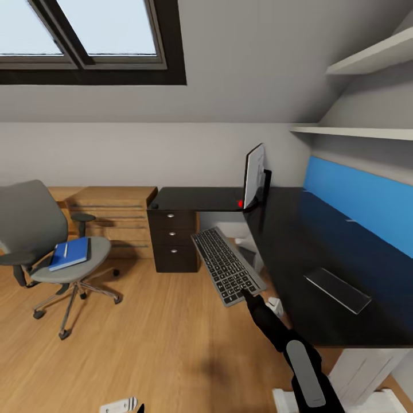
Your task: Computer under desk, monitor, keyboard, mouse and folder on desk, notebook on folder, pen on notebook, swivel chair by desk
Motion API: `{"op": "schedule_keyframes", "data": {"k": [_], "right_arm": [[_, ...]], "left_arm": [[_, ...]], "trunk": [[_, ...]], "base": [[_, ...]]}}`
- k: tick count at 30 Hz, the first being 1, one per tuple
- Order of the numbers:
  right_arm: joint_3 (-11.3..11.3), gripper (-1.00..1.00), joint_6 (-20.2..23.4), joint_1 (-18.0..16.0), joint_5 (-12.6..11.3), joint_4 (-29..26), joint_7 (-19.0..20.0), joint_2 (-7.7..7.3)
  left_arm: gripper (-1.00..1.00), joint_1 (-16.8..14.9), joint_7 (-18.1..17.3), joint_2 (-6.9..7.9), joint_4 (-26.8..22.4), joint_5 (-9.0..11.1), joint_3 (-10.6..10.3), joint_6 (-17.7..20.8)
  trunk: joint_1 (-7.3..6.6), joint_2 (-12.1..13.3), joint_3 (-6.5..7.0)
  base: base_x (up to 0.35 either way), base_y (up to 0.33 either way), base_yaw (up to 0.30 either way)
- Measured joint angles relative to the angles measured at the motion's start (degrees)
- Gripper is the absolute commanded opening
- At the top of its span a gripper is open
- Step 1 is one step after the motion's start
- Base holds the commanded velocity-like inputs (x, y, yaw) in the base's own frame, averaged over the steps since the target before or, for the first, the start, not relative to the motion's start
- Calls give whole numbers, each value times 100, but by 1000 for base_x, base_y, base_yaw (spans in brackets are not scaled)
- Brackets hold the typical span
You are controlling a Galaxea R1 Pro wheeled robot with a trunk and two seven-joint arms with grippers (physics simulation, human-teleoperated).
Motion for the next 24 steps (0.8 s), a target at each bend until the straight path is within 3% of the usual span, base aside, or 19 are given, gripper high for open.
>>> {"op": "schedule_keyframes", "data": {"k": [24], "right_arm": [[1, -100, -14, -1, 1, 1, 4, 5]], "left_arm": [[100, 0, 5, -3, 1, -6, -15, 0]], "trunk": [[-527, 963, 431]], "base": [[220, 278, 0]]}}
